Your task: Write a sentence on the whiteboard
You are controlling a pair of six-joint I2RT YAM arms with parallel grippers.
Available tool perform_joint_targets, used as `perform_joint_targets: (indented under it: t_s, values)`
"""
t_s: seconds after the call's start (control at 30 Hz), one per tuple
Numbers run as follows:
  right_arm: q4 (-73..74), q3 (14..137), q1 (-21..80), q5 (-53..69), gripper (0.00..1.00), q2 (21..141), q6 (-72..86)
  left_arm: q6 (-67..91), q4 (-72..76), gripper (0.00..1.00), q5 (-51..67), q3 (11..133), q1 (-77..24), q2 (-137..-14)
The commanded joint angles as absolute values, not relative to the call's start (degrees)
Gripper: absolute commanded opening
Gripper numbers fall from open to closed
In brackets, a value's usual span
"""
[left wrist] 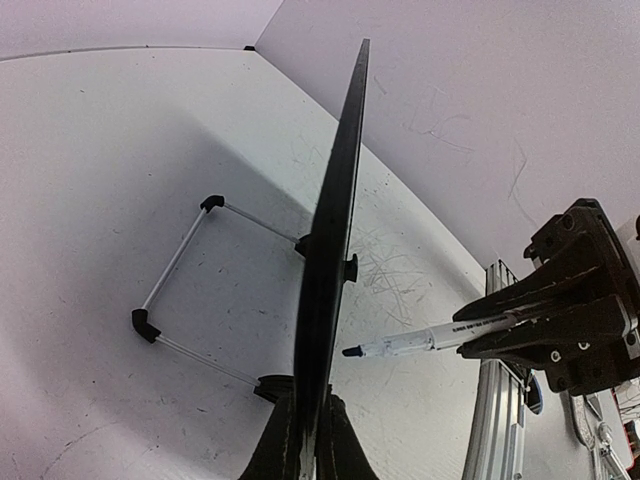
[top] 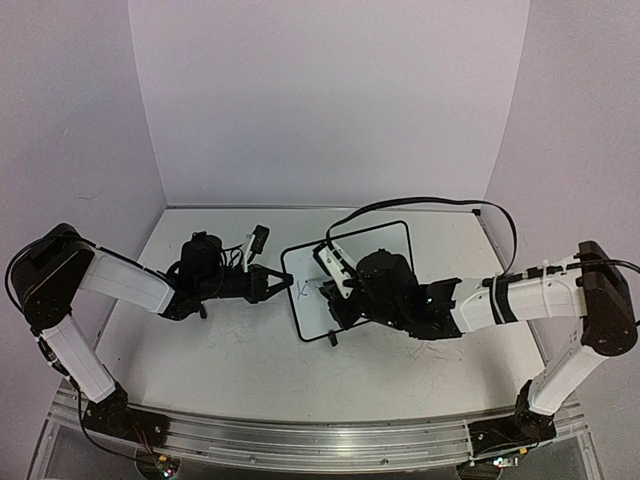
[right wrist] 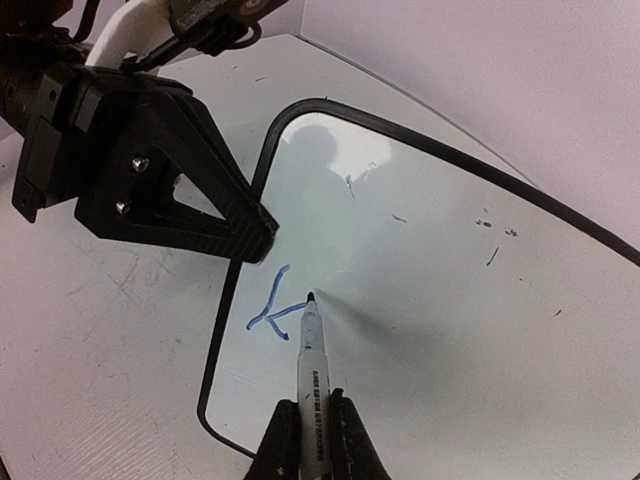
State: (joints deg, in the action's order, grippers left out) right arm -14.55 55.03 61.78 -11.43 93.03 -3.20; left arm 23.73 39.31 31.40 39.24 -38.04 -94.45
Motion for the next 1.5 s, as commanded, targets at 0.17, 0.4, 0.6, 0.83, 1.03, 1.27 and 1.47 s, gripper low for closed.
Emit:
perform_joint_targets:
  t_s: [0.17,0.4,0.6,0.83,1.03,1.27,1.47]
  values:
    - [-16.35,57.65,61.71,-13.28,0.0,94.17,-3.36,22.85,37.79,0.0,31.34,38.81,-37.8,-92.46]
    - [-16.02,58.01,61.62,-14.42,0.0,95.66,-3.09,22.85,37.81,0.0,31.31,38.75,-37.79,-92.21]
    - [-15.5,57.2,61.68,-15.07,0.0,93.86,-3.04,22.76,37.73,0.0,31.23,38.54,-37.82,-91.97]
    - [-15.38,54.09,61.72,-12.23,0.0,90.06,-2.81,22.72,37.74,0.0,31.05,38.41,-37.79,-92.09]
    - [-15.38,54.84,61.75,-12.11,0.0,91.91,-2.54,22.68,37.77,0.0,31.08,38.61,-37.79,-92.29]
    - [-15.29,55.82,61.7,-12.31,0.0,93.44,-2.6,22.68,37.64,0.0,31.14,38.56,-37.8,-92.05]
    - [-15.3,55.91,61.75,-11.57,0.0,93.68,-2.71,22.68,37.63,0.0,31.09,38.56,-37.8,-92.15]
